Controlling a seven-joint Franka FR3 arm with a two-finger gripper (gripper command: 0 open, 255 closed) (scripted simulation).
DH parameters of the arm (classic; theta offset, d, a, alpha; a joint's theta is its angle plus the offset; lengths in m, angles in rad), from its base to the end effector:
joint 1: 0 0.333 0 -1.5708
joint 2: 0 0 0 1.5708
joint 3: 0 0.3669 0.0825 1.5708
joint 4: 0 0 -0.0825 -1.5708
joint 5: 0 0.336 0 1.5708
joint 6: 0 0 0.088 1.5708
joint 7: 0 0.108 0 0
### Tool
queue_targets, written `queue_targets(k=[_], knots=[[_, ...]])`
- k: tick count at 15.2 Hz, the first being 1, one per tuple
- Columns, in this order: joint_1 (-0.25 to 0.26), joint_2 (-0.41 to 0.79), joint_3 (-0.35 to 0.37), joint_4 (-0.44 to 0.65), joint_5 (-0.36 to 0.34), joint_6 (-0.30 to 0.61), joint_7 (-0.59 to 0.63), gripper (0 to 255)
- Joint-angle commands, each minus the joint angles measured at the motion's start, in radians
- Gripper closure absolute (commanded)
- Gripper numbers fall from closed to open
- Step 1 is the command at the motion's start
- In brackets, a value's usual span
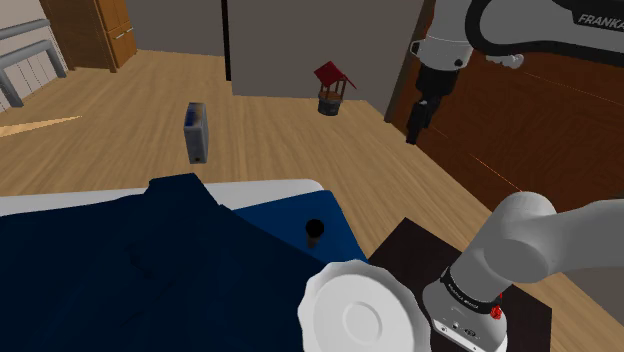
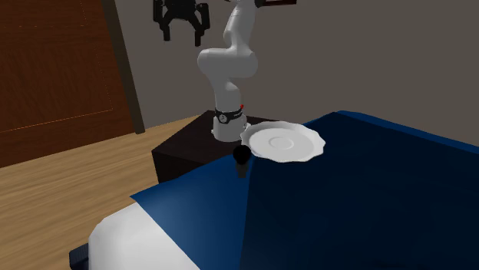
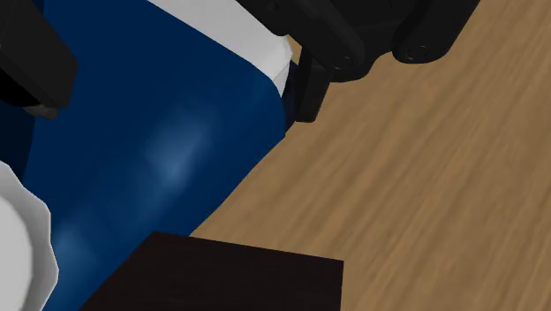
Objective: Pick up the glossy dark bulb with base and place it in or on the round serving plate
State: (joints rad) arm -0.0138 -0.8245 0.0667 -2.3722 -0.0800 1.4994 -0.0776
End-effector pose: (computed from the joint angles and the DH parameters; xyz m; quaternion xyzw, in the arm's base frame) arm 0.2034 0.0114 0.6210 0.9963 0.0519 -0.0261 0.0638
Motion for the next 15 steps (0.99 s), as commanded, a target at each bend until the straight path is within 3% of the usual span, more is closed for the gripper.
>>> queue_targets(k=[1,8,15], knots=[[0.0,0.0,0.0,0.0,0.0,0.0,0.0,0],[0.049,0.066,0.113,-0.117,0.07,0.193,0.105,0],[0.089,0.207,0.236,-0.174,0.116,0.401,0.214,0]])
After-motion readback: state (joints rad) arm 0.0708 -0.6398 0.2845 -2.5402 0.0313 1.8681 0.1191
